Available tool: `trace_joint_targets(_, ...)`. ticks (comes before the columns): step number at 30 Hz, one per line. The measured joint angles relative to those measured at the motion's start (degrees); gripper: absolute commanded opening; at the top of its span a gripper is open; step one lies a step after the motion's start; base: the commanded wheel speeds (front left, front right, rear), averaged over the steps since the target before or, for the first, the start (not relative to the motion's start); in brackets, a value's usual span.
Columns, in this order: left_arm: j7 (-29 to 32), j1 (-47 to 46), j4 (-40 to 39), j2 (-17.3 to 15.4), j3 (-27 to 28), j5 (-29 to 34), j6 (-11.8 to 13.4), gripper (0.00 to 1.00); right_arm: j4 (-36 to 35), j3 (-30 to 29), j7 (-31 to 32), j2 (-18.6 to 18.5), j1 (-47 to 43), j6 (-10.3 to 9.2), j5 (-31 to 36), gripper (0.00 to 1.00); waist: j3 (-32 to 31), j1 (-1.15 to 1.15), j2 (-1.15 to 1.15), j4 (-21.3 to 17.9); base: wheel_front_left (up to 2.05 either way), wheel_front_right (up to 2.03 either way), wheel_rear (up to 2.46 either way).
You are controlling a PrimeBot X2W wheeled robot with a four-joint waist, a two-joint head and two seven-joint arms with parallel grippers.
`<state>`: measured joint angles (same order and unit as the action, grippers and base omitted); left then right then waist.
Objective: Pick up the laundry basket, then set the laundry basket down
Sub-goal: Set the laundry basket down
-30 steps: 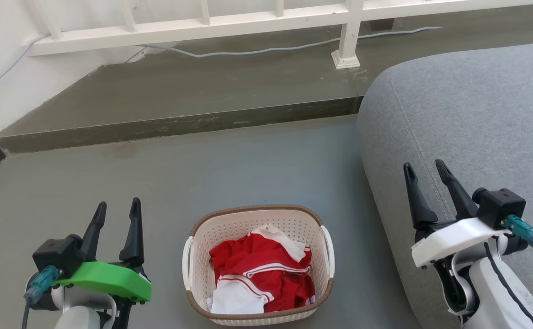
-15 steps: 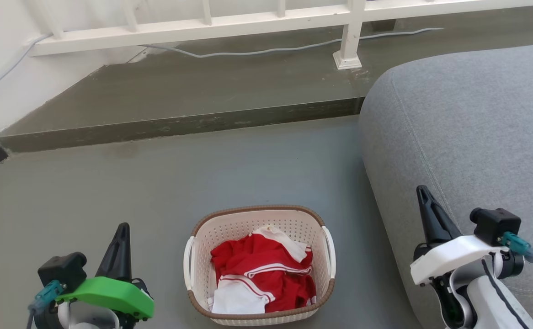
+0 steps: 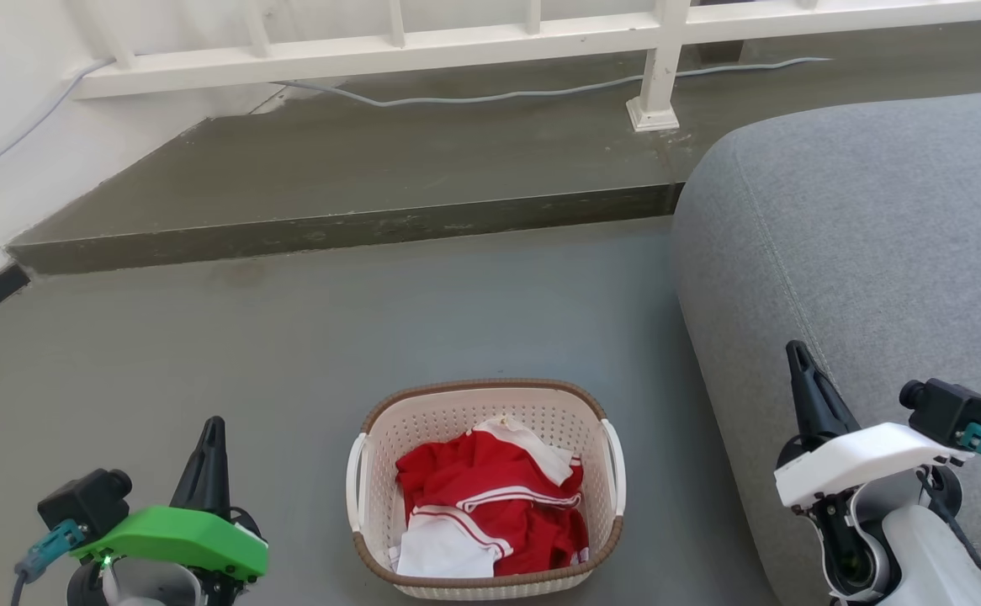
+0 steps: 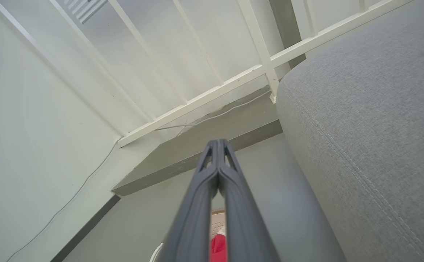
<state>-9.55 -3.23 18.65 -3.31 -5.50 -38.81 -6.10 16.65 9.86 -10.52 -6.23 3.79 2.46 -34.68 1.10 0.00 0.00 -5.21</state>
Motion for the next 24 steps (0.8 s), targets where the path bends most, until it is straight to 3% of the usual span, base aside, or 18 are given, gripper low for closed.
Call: trace_joint_targets(24,5.09,-0.06,-0.38,0.34,3.37,-15.07,-0.02,0.00,-0.04,-5.12,5.11,1.02,0.02,1.11,-16.45,0.00,-0.28,0.00,0.00,1.56,0.00,0.00,0.00)
